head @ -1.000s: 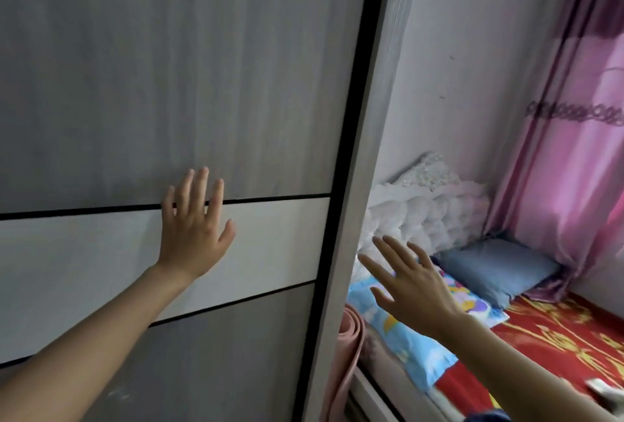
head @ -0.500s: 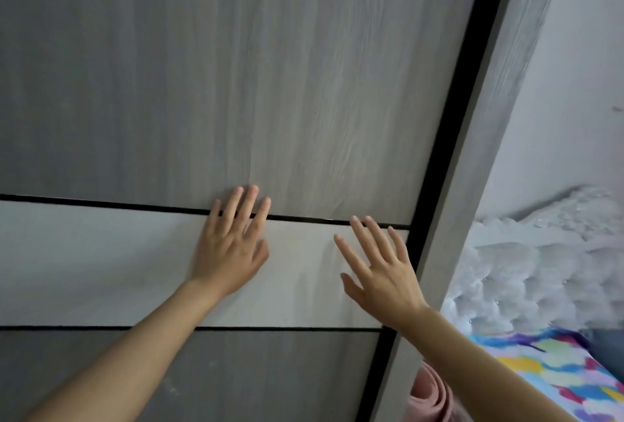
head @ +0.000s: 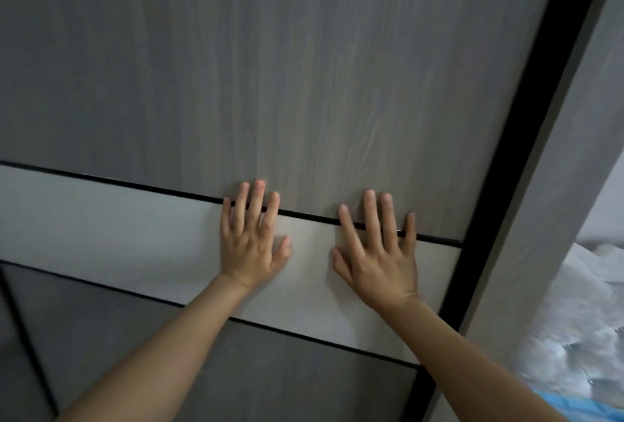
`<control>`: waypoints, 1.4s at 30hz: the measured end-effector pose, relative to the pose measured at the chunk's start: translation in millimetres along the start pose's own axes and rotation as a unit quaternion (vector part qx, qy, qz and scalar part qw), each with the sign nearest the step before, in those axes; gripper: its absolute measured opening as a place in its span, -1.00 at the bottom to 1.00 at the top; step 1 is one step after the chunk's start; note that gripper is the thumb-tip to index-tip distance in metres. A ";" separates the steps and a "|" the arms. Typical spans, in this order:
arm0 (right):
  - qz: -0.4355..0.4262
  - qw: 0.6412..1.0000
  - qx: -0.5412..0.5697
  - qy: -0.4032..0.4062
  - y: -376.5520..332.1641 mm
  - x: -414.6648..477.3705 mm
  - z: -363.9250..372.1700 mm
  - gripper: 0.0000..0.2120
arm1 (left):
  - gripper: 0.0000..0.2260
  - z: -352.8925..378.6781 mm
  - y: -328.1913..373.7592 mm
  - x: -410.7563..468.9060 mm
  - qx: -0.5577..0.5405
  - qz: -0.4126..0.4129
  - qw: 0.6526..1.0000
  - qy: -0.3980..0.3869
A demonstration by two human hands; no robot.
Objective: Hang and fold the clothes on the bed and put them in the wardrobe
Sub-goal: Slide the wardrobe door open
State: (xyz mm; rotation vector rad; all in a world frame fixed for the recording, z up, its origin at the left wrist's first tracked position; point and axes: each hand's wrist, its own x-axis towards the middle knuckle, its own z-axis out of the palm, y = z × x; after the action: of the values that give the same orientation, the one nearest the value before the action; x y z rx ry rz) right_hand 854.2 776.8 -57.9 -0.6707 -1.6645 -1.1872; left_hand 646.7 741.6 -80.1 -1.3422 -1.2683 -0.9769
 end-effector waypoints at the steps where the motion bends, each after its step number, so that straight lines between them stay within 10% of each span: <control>1: -0.003 1.000 -0.002 0.002 0.5 -1.6 1.2 -0.44 | -0.42 2.3 1.4 -1.3 0.007 -0.004 1.000 0.006; 42: -0.043 0.998 0.022 -0.043 -36.7 25.9 3.1 -0.48 | -0.42 -9.2 -131.8 -19.9 0.036 -0.015 0.999 0.005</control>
State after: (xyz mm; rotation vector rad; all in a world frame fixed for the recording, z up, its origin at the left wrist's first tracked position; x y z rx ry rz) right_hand 812.1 763.6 -49.2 -0.6350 -1.8022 -1.1934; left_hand 514.5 721.7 -80.3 -1.2646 -1.3074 -0.9495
